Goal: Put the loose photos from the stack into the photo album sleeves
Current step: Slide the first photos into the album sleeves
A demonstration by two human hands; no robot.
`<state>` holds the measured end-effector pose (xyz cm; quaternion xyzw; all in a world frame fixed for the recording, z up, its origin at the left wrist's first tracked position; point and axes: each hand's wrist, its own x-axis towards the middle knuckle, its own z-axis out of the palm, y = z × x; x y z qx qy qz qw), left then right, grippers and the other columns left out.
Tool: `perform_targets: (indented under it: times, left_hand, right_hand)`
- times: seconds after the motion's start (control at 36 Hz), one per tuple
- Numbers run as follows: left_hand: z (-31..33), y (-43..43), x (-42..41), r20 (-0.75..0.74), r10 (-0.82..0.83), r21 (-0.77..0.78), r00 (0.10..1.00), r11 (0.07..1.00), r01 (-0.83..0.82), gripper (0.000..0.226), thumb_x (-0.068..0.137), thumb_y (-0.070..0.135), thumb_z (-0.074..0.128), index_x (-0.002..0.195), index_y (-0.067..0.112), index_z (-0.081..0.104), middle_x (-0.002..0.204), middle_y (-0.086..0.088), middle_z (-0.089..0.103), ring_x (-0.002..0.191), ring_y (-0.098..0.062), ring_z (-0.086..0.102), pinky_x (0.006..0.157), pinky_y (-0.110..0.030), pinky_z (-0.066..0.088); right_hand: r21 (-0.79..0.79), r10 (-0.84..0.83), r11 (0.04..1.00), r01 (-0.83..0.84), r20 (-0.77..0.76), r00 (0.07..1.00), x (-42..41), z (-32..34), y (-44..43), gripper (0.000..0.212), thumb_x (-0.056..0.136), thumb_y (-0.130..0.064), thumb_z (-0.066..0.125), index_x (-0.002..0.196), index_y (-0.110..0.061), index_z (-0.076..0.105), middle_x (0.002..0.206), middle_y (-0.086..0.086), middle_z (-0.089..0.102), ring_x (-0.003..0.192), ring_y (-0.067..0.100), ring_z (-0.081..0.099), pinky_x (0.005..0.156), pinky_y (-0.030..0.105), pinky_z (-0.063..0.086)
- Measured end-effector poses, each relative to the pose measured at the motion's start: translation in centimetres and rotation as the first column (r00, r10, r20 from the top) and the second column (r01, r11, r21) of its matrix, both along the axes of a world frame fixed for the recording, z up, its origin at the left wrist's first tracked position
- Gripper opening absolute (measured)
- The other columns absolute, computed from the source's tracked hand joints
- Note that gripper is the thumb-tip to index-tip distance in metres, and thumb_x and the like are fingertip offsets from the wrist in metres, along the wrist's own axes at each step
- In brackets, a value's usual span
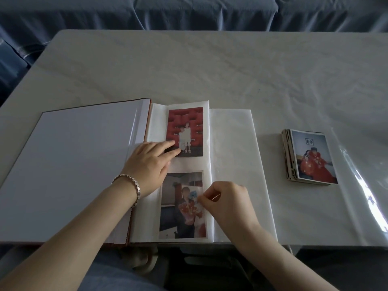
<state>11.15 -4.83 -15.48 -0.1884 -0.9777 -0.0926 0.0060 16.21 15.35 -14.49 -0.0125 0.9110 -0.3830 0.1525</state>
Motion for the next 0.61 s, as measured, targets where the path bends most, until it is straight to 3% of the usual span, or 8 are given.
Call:
perform_targets:
  times: [0.36, 0.5, 0.61]
  left_hand:
    - [0.0, 0.0, -0.1, 0.021, 0.008, -0.014, 1.000, 1.000, -0.008, 0.039, 0.090, 0.009, 0.054, 0.129, 0.016, 0.056, 0.137, -0.007, 0.051, 0.120, -0.029, 0.050, 0.103, -0.043, 0.033]
    - [0.0, 0.0, -0.1, 0.047, 0.016, -0.021, 0.999, 1.000, -0.015, 0.041, 0.093, 0.012, 0.049, 0.133, 0.018, 0.052, 0.141, -0.004, 0.047, 0.125, -0.026, 0.046, 0.106, -0.041, 0.028]
    - [0.2, 0.2, -0.1, 0.058, 0.023, -0.023, 0.998, 0.999, -0.022, 0.041, 0.093, 0.011, 0.048, 0.133, 0.018, 0.052, 0.141, -0.004, 0.046, 0.126, -0.026, 0.045, 0.107, -0.040, 0.028]
  right_hand:
    - [0.025, -0.018, 1.000, 0.019, -0.027, 0.999, 0.6, 0.1, -0.3, 0.008, 0.087, -0.024, 0.065, 0.086, -0.018, 0.070, 0.081, -0.005, 0.067, 0.067, 0.004, 0.058, 0.062, 0.009, 0.048]
    - [-0.150, -0.099, 0.982, 0.117, 0.119, 0.988, 0.2, 0.1, -0.1, 0.018, 0.082, -0.020, 0.071, 0.067, -0.024, 0.061, 0.061, -0.009, 0.065, 0.057, 0.004, 0.064, 0.055, 0.013, 0.052]
    - [-0.295, -0.142, 0.927, 0.230, 0.291, 0.946, -0.5, -0.1, 0.3, 0.014, 0.078, -0.014, 0.074, 0.071, -0.016, 0.063, 0.056, -0.006, 0.068, 0.053, 0.008, 0.066, 0.050, 0.015, 0.052]
